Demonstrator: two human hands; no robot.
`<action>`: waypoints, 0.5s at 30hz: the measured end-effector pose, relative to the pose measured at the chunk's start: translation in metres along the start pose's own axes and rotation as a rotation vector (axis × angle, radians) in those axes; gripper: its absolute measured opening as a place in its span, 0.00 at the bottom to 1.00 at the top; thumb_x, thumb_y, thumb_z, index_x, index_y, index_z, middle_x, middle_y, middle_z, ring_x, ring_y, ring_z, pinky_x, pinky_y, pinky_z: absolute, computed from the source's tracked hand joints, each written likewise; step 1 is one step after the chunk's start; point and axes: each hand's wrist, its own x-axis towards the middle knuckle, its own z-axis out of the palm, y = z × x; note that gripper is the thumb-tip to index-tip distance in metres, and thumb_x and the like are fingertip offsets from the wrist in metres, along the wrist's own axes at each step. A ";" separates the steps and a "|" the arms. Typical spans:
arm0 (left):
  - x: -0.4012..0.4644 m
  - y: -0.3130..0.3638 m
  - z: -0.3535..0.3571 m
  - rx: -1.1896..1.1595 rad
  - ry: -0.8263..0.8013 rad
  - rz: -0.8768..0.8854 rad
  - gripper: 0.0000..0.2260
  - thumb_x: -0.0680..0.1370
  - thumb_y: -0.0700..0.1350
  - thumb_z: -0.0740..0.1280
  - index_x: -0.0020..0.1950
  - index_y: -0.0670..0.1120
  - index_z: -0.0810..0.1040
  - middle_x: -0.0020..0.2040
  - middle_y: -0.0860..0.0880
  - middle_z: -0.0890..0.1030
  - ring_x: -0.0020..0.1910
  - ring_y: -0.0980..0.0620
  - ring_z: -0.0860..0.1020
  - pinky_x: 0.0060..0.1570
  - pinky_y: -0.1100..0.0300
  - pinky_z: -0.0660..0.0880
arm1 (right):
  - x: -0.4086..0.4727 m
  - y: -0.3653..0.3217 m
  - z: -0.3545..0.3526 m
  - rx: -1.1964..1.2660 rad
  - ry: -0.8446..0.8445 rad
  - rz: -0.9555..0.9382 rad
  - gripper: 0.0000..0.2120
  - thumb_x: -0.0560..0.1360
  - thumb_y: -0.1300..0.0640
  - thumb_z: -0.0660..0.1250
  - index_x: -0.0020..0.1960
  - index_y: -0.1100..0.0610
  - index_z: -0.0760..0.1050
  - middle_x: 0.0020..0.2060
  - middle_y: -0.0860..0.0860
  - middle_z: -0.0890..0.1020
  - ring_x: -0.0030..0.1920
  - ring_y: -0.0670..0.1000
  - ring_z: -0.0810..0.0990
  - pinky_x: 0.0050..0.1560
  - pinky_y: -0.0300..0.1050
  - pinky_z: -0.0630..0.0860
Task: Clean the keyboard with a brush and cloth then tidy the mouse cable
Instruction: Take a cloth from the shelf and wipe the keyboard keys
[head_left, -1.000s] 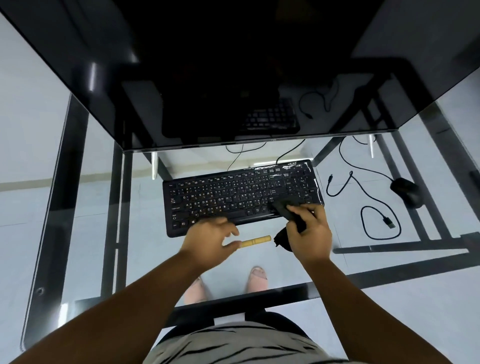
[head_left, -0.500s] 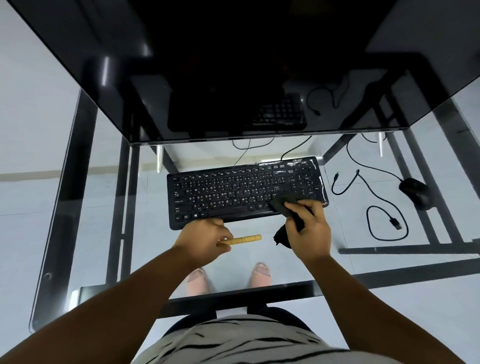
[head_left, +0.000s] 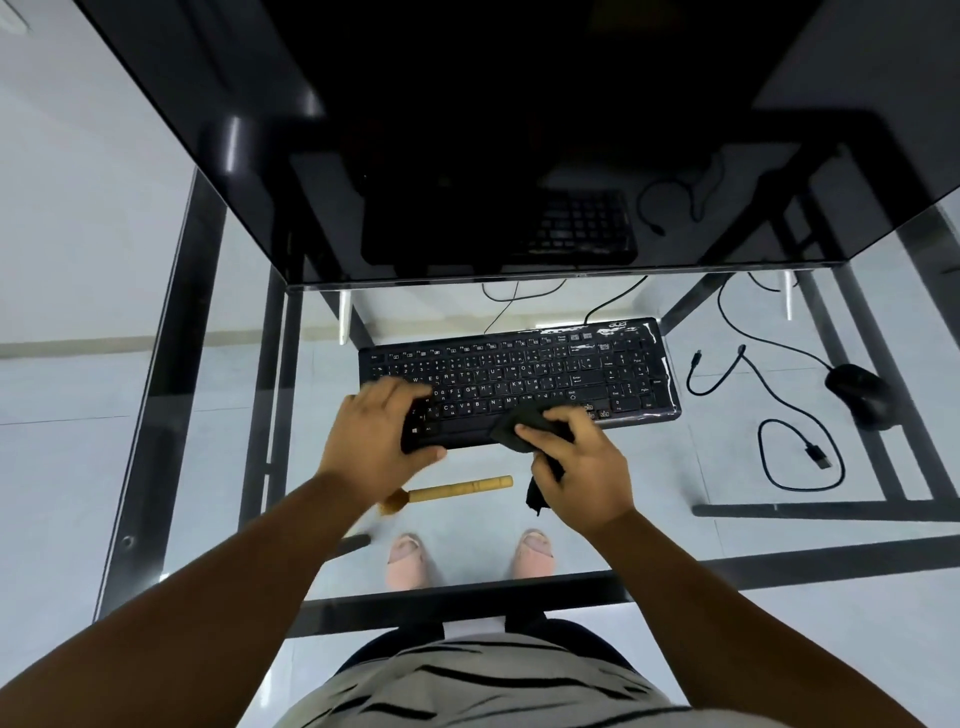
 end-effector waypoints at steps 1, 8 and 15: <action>0.007 -0.001 -0.005 0.017 -0.046 -0.050 0.40 0.63 0.62 0.75 0.72 0.50 0.67 0.68 0.49 0.71 0.67 0.47 0.69 0.65 0.49 0.66 | 0.002 -0.005 0.001 -0.011 -0.034 -0.034 0.17 0.70 0.59 0.69 0.57 0.45 0.82 0.56 0.48 0.78 0.50 0.51 0.79 0.39 0.44 0.80; 0.031 -0.017 -0.016 0.178 -0.289 -0.169 0.62 0.58 0.66 0.77 0.79 0.48 0.43 0.80 0.50 0.45 0.78 0.50 0.44 0.76 0.48 0.46 | 0.000 0.000 -0.006 -0.077 -0.100 -0.055 0.15 0.69 0.58 0.68 0.52 0.44 0.84 0.54 0.48 0.77 0.49 0.51 0.79 0.37 0.42 0.79; 0.031 -0.025 -0.026 0.174 -0.326 -0.127 0.63 0.57 0.63 0.79 0.79 0.50 0.42 0.80 0.51 0.46 0.78 0.50 0.48 0.74 0.48 0.51 | 0.014 -0.011 -0.005 -0.039 -0.109 -0.041 0.15 0.70 0.60 0.69 0.52 0.45 0.84 0.54 0.49 0.77 0.50 0.53 0.78 0.39 0.45 0.79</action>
